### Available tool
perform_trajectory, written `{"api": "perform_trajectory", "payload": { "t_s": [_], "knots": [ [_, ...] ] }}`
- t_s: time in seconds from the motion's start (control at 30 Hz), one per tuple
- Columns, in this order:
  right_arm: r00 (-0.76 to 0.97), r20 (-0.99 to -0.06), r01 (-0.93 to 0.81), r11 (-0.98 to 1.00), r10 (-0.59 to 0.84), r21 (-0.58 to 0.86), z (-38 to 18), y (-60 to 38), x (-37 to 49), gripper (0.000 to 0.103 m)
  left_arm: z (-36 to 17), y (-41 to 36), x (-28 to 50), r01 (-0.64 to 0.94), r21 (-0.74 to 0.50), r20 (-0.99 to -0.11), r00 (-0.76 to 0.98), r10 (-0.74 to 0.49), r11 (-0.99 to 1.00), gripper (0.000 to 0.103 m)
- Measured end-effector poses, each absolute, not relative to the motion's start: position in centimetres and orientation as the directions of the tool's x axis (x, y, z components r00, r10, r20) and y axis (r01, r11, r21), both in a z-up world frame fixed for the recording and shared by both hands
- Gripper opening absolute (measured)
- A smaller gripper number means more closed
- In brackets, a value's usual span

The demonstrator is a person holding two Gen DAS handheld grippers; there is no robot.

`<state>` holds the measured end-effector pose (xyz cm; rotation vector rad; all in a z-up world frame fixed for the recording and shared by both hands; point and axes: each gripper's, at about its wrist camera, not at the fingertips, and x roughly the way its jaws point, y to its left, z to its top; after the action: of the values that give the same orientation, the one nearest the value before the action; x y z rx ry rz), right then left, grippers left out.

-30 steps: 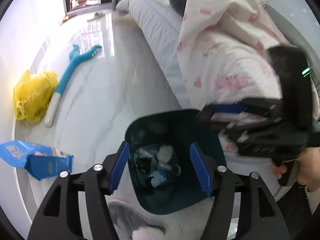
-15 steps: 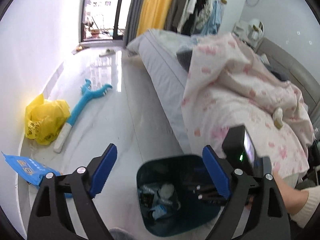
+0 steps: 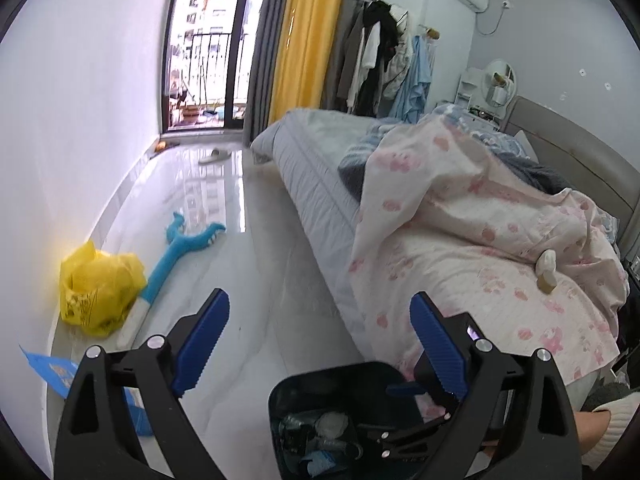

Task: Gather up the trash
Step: 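Move both tools back toward the tape roll and white sock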

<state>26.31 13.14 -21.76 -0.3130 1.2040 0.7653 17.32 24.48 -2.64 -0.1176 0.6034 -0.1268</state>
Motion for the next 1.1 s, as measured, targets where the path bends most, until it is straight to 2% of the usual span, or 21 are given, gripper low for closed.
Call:
{"api": "perform_trajectory", "payload": {
  "t_s": [0.3,0.57,0.87,1.1],
  "knots": [
    [0.241,-0.844,-0.687,0.699,0.479,0.201,-17.1,10.4,26.2,0.072,0.1,22.2,18.0,0.102,-0.151,-0.494,0.854,-0.164,0.983,0.096],
    [0.341,-0.753,-0.667,0.709,0.563,0.228,-13.1,6.3,26.6,0.077,1.0,19.9,19.3,0.12,-0.173,-0.478,0.858,-0.19,0.978,0.096],
    [0.467,-0.691,-0.62,0.762,0.551,0.189,-10.7,0.6,27.2,0.079,1.2,15.9,20.7,0.154,-0.178,-0.474,0.852,-0.222,0.972,0.096],
    [0.577,-0.664,-0.56,0.822,0.476,0.102,-9.4,-4.1,27.7,0.081,0.9,12.9,22.0,0.186,-0.202,-0.486,0.833,-0.263,0.962,0.097]
  ]
}}
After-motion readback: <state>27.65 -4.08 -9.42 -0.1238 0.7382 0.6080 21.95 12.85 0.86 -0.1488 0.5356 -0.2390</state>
